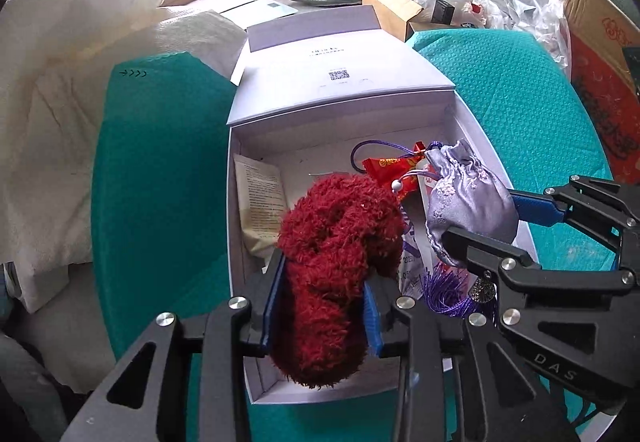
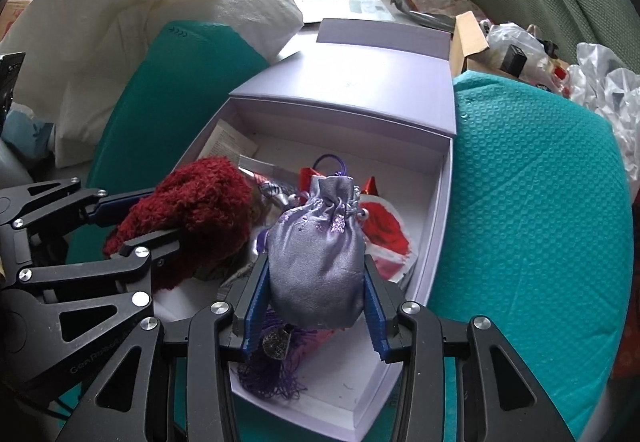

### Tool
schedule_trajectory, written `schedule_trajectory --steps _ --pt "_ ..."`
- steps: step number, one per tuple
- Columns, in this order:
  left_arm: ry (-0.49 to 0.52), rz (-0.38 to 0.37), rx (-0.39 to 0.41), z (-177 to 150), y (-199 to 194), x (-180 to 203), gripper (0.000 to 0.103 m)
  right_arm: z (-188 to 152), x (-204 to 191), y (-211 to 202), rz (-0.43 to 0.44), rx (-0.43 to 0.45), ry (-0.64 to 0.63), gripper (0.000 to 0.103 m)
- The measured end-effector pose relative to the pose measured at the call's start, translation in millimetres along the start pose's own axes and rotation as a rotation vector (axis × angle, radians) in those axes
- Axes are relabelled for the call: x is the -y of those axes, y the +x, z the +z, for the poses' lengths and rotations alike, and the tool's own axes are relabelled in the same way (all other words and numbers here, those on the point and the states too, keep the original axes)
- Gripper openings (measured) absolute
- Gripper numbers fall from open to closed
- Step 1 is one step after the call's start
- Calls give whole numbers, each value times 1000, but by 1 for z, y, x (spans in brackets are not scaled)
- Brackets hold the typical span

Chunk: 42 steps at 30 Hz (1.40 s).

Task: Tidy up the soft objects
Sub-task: 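Lower the scrunchie into the box with left tool while right tool lowers the pouch in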

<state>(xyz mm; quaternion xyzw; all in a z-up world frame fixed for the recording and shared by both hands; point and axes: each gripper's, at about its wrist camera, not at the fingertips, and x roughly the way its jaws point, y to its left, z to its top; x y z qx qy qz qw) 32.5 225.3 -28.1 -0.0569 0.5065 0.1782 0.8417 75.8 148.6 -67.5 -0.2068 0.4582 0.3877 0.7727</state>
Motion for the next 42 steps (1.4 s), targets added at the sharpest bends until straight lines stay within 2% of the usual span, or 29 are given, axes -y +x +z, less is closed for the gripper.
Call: schedule_trajectory --steps 13,21,25,27,31,33,38,42 --pt "74 13 -53 -12 5 19 40 -8 7 0 -20 -34 3 43" --pt "55 -8 -138 -14 16 21 46 -12 9 -3 -34 -51 3 45" --pt "63 -4 -152 -13 21 20 47 -11 10 -7 -46 -47 4 48" --pt "51 -7 -169 -11 24 19 55 -10 10 -9 -45 -46 3 50" --pt "45 30 -201 -7 31 18 58 -8 9 -15 -59 -44 -3 53" --pt "48 41 -208 -7 32 19 67 -8 9 -19 -70 -39 -2 53" --pt "79 76 -213 -7 33 24 67 -8 15 -26 -85 -44 20 53" --pt "60 82 -198 -7 19 26 67 -9 17 -34 -93 -41 23 53"
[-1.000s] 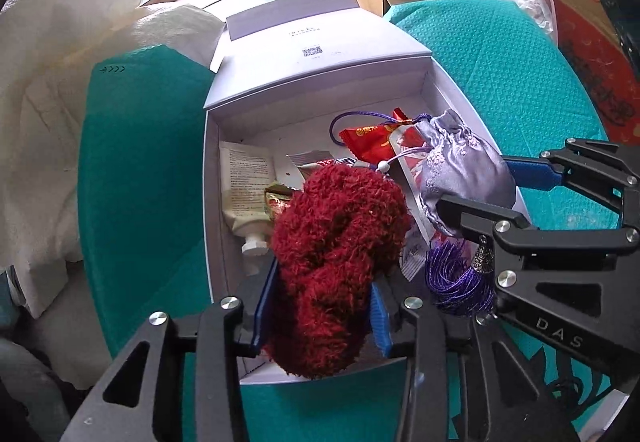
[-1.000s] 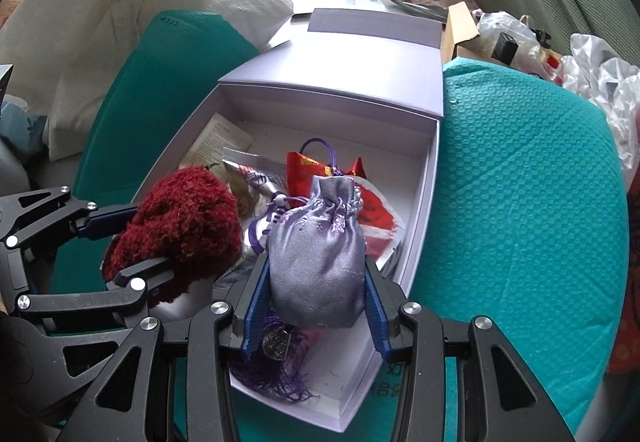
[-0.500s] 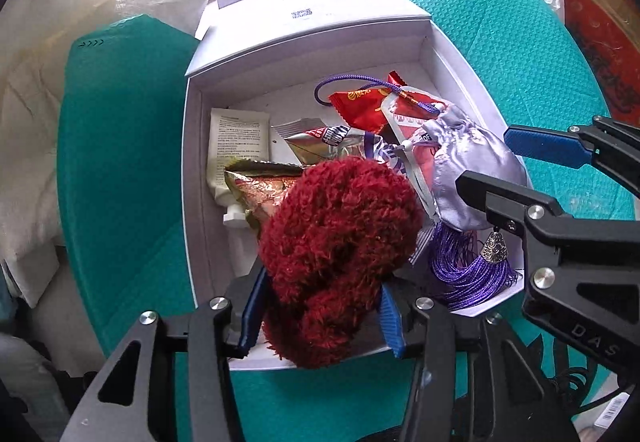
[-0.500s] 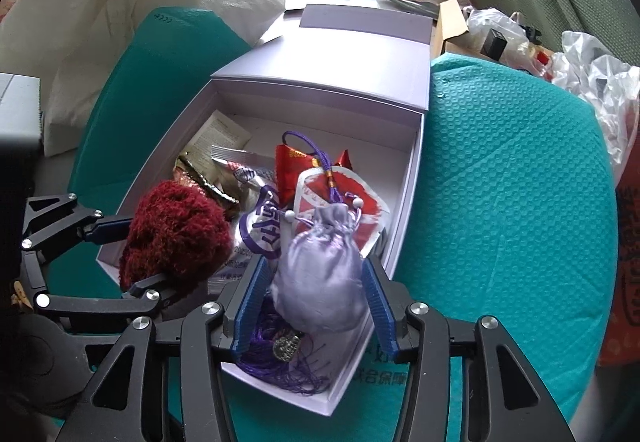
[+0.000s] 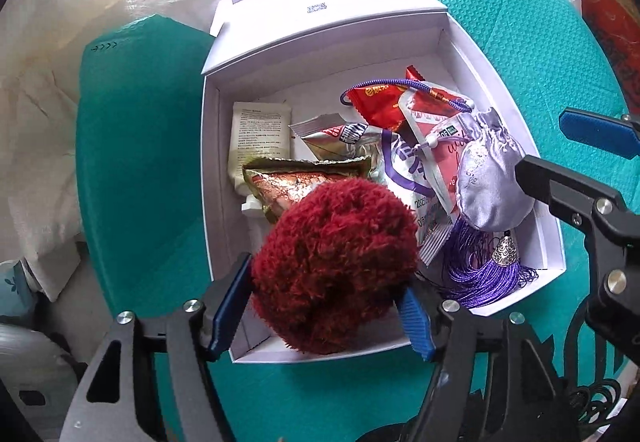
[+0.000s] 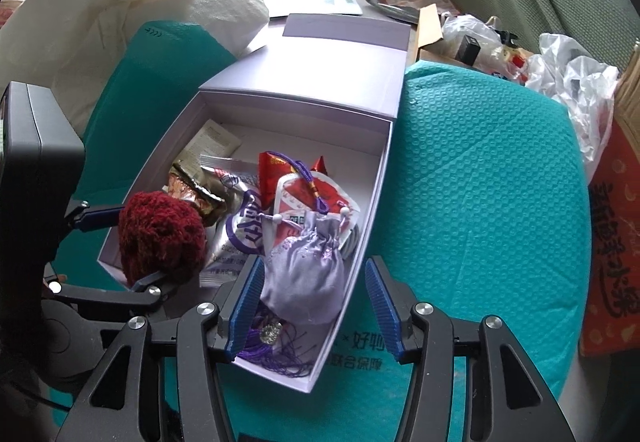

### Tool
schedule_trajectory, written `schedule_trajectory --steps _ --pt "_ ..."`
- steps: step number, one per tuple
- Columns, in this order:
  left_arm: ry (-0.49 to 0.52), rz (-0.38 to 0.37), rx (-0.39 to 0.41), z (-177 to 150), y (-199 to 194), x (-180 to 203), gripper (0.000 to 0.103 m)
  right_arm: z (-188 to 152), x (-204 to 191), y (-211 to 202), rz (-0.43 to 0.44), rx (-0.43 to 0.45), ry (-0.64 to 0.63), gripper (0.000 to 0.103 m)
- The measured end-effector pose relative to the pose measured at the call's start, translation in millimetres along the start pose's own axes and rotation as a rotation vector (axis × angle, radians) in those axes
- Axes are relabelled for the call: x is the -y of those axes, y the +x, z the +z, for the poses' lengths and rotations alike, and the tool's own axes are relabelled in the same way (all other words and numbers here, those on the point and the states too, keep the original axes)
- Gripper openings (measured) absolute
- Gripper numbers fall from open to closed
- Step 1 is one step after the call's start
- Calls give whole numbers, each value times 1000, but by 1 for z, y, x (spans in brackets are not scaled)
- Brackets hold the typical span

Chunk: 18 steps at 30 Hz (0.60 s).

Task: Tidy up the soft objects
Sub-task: 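Lower the scrunchie into the box with left tool while right tool lowers the pouch in, then open both tools and withdraw them from the box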

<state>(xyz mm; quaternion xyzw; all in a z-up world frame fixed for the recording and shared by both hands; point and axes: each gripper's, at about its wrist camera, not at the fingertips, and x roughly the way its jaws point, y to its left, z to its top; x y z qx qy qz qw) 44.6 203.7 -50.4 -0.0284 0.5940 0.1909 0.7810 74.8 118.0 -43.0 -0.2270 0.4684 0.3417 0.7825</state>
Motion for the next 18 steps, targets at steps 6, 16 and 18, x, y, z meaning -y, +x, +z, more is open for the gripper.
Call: schedule_trajectory --steps 6,16,18 --pt "-24 16 41 2 -27 -5 67 4 2 -18 -8 23 18 53" --pt "-52 9 133 10 -84 -20 67 25 2 -65 -12 98 42 55" --pt "-56 5 160 11 -99 -25 67 30 1 -76 -12 116 45 55"
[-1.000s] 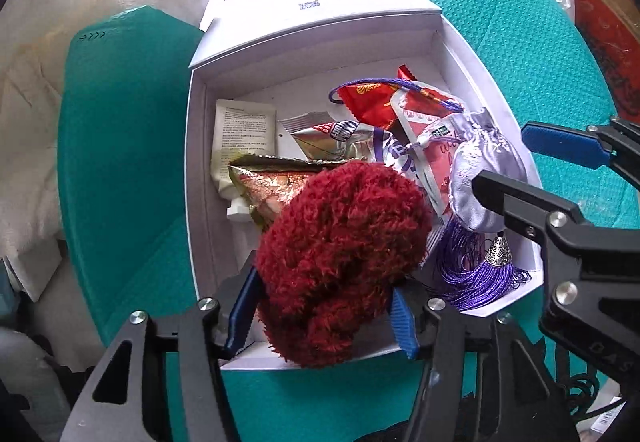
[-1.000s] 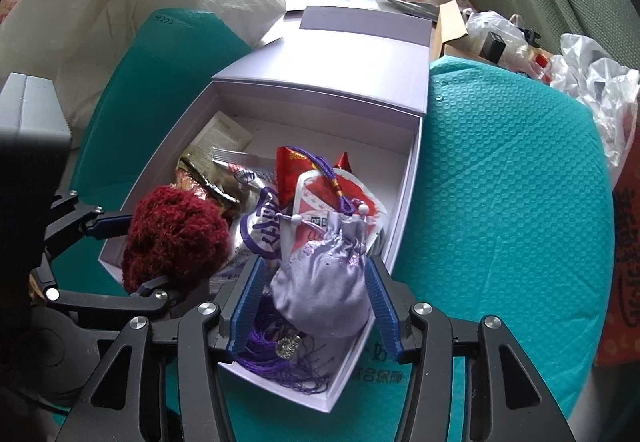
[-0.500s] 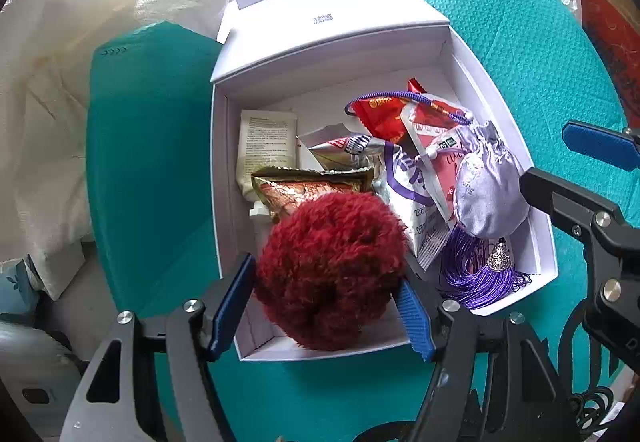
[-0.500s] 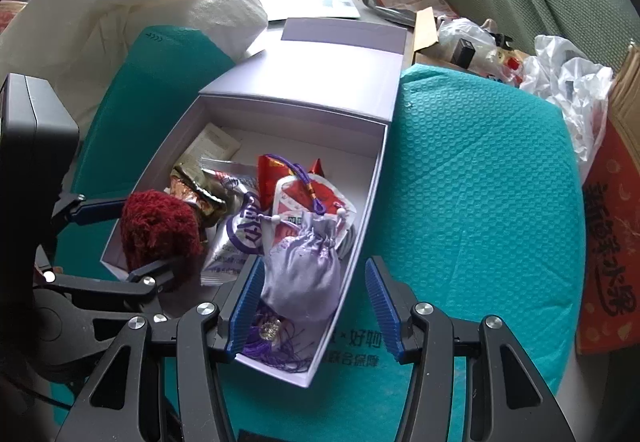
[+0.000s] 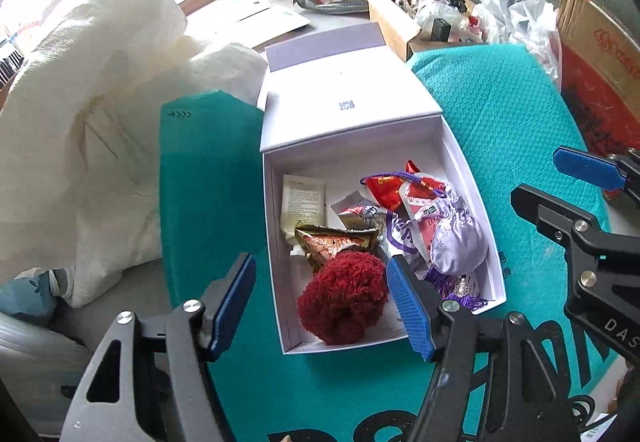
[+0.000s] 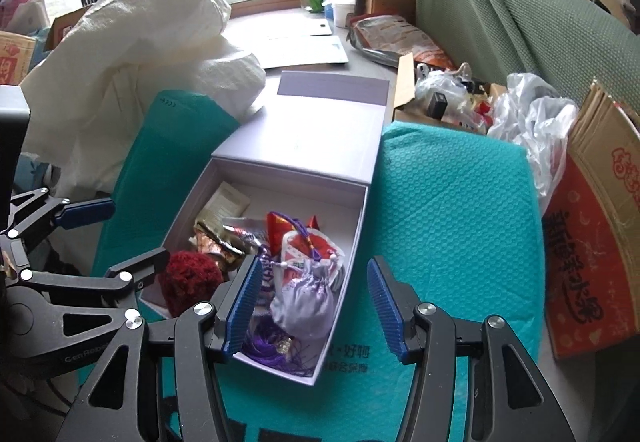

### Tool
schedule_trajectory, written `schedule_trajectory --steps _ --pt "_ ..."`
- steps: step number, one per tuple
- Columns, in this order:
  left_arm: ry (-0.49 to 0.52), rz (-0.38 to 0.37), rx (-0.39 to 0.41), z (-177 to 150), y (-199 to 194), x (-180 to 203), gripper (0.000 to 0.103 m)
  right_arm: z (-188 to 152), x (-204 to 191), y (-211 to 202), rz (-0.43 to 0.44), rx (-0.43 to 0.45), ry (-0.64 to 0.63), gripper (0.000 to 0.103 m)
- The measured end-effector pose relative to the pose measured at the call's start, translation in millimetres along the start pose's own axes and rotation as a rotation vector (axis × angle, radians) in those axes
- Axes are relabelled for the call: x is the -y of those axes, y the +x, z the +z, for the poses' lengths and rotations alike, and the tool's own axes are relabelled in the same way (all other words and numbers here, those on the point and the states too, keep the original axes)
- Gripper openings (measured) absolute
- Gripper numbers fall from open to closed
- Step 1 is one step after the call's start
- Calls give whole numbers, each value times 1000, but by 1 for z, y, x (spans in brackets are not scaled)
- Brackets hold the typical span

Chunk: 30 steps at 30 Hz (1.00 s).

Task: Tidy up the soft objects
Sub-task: 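Open both tools and withdraw them from the box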

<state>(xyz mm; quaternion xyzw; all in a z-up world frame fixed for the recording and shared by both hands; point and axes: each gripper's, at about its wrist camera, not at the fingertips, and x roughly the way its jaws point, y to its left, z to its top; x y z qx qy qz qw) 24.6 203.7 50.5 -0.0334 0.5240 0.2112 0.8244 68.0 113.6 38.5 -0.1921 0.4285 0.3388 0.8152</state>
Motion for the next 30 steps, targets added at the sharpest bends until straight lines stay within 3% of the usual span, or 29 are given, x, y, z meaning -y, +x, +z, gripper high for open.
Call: schedule_trajectory --steps 12,18,22,30 --pt "-64 -14 134 26 -89 -30 67 40 -15 -82 -40 101 -65 58" --pt "-76 -17 207 26 -139 -39 67 49 -23 -125 -47 143 -53 66" --pt "-92 -37 243 18 -166 -42 67 45 -28 -153 -68 183 -51 76" --pt "-91 -55 286 -10 -198 -35 67 16 -35 -194 -114 213 -10 80"
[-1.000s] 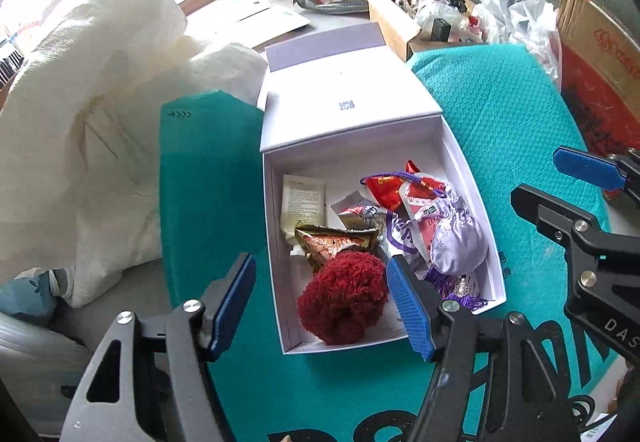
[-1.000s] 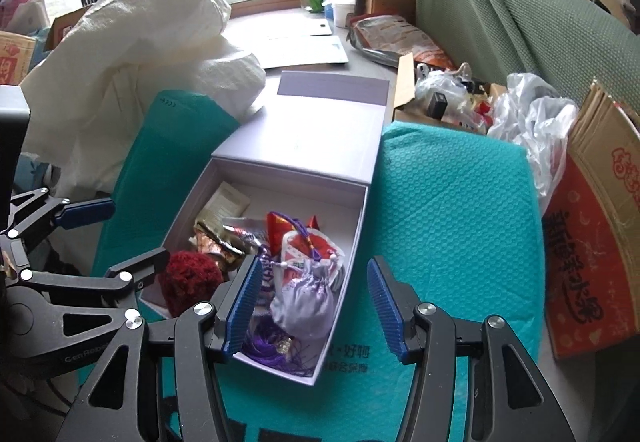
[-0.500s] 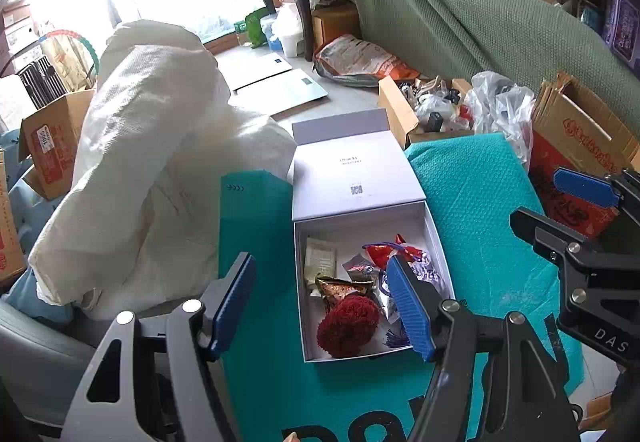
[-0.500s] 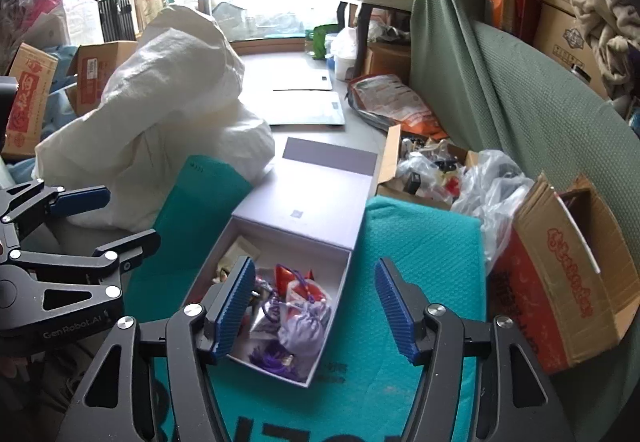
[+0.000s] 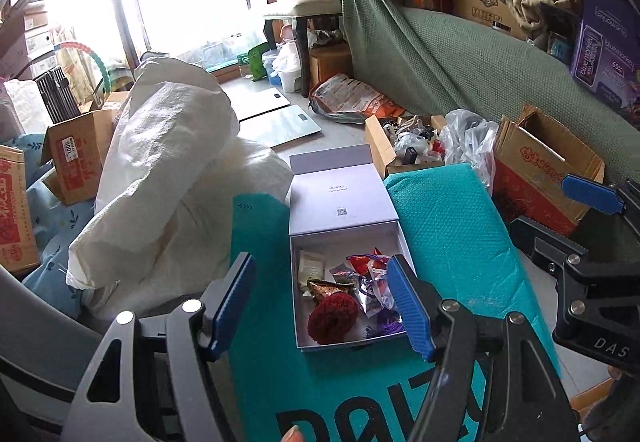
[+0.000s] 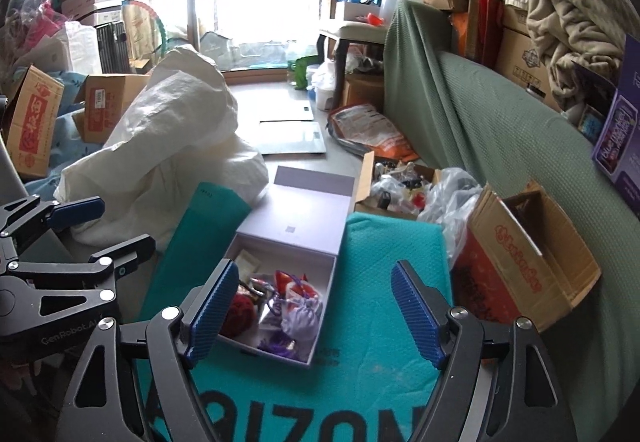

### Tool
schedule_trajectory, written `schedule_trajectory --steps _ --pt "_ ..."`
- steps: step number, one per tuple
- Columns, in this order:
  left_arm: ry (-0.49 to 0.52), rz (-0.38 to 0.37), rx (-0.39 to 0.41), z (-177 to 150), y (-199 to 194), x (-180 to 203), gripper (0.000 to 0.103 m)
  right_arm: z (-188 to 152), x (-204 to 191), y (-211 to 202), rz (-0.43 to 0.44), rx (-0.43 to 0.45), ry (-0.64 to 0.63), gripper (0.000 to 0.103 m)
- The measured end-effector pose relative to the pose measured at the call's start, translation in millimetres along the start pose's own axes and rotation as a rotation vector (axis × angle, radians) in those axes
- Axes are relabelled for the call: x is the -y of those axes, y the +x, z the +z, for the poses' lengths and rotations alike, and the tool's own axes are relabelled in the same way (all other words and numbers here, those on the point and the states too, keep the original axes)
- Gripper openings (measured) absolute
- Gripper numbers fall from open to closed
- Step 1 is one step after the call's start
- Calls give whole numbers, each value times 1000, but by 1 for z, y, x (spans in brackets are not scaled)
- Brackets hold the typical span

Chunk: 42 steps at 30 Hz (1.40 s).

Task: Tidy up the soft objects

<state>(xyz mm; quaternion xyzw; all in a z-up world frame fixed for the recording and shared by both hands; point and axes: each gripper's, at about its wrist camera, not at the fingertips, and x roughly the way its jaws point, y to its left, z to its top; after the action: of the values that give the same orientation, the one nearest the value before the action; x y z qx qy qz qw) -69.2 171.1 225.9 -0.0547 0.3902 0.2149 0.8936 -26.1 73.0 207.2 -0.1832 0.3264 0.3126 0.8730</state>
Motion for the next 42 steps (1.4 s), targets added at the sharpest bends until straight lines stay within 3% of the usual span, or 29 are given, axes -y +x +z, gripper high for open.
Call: schedule_trajectory --steps 8,18,23,28,42 --pt "21 -11 -20 -30 -17 18 67 -30 -1 -26 -19 -23 36 82" --pt "9 -48 -35 -66 -15 27 67 -73 -1 -19 -16 -116 47 82" --pt "-31 -60 -55 -71 -6 20 67 -88 -5 -11 -9 -132 33 82" --pt "-4 -31 -48 -79 -2 21 67 -97 -6 -6 -2 -140 37 82" --pt "-2 -44 -135 -97 17 22 67 -116 -7 11 3 -219 49 82"
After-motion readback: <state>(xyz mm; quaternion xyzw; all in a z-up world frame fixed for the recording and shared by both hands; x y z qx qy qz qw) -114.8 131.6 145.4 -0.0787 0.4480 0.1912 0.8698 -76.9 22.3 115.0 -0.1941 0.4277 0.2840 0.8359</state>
